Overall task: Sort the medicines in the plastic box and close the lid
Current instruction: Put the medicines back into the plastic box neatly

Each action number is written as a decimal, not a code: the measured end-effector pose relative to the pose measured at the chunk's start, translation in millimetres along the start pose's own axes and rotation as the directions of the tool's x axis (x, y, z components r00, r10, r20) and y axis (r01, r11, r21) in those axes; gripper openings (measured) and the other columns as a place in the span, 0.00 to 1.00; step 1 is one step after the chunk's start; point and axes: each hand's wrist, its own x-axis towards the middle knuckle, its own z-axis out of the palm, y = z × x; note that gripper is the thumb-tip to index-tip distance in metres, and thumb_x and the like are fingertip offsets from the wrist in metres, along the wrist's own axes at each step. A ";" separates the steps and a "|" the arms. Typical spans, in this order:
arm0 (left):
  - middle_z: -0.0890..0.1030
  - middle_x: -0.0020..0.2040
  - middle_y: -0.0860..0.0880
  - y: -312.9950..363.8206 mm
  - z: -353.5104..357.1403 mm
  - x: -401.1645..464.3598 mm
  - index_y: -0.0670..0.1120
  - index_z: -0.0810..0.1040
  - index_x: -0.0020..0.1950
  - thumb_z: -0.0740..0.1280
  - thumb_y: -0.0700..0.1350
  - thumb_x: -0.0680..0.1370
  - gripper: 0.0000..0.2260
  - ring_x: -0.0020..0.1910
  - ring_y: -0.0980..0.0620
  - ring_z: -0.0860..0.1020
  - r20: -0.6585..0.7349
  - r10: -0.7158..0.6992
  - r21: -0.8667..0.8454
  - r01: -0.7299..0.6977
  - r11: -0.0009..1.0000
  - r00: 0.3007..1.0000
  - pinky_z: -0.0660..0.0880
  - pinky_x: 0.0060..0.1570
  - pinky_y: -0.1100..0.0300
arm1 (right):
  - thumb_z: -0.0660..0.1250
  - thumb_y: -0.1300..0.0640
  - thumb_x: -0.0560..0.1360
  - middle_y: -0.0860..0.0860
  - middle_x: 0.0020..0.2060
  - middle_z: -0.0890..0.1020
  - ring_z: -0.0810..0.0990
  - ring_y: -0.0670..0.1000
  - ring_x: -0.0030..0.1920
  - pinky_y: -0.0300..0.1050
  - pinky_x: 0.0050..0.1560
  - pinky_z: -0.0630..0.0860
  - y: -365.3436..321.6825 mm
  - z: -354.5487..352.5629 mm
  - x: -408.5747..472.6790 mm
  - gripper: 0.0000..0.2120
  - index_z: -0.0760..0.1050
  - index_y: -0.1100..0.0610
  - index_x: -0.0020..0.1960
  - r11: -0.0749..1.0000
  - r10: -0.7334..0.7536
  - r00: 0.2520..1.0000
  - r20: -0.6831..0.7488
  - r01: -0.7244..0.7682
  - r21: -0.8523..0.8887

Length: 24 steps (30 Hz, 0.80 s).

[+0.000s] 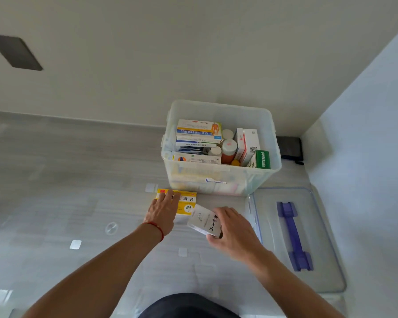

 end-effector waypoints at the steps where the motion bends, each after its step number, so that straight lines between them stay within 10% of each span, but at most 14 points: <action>1: 0.63 0.72 0.46 -0.7 0.2 0.3 0.49 0.58 0.77 0.73 0.41 0.71 0.38 0.69 0.44 0.66 0.009 -0.002 0.026 0.002 1.000 1.000 0.72 0.61 0.53 | 0.67 0.39 0.73 0.45 0.57 0.76 0.76 0.47 0.57 0.43 0.54 0.77 -3.7 -16.8 -5.7 0.28 0.68 0.49 0.69 0.999 -0.040 0.999 -0.011 0.041 0.023; 9: 0.61 0.74 0.45 1.2 1.0 2.4 0.46 0.60 0.77 0.71 0.41 0.74 0.34 0.72 0.43 0.63 0.000 -0.014 0.060 0.014 0.998 1.000 0.68 0.68 0.49 | 0.71 0.41 0.73 0.51 0.60 0.78 0.76 0.51 0.58 0.49 0.53 0.79 4.0 -172.9 9.9 0.32 0.68 0.52 0.72 0.999 -0.002 0.914 -0.405 0.016 0.033; 13: 0.61 0.75 0.46 -3.3 1.6 1.5 0.48 0.61 0.76 0.73 0.40 0.73 0.34 0.74 0.44 0.62 -0.013 -0.017 0.013 0.017 1.000 1.000 0.68 0.69 0.49 | 0.71 0.45 0.74 0.56 0.60 0.80 0.79 0.58 0.59 0.55 0.58 0.78 21.3 -219.9 56.9 0.29 0.72 0.55 0.72 0.983 0.175 0.926 -0.334 -0.185 0.004; 17: 0.66 0.69 0.48 -11.8 -1.7 -0.9 0.49 0.62 0.75 0.74 0.44 0.72 0.35 0.68 0.45 0.68 0.001 -0.006 -0.068 0.006 0.998 1.000 0.69 0.65 0.50 | 0.68 0.46 0.72 0.56 0.46 0.84 0.82 0.57 0.45 0.50 0.38 0.78 24.1 -219.3 102.0 0.14 0.80 0.56 0.47 0.952 0.304 0.931 -0.201 -0.303 0.040; 24: 0.71 0.61 0.47 -12.7 -18.9 -25.6 0.47 0.69 0.71 0.74 0.46 0.68 0.32 0.58 0.46 0.71 -0.139 0.034 -0.322 -0.078 0.943 0.990 0.75 0.57 0.51 | 0.70 0.42 0.75 0.54 0.32 0.77 0.76 0.59 0.37 0.45 0.33 0.64 29.1 -182.3 148.8 0.23 0.67 0.58 0.33 0.942 0.313 0.922 -0.229 -0.332 -0.051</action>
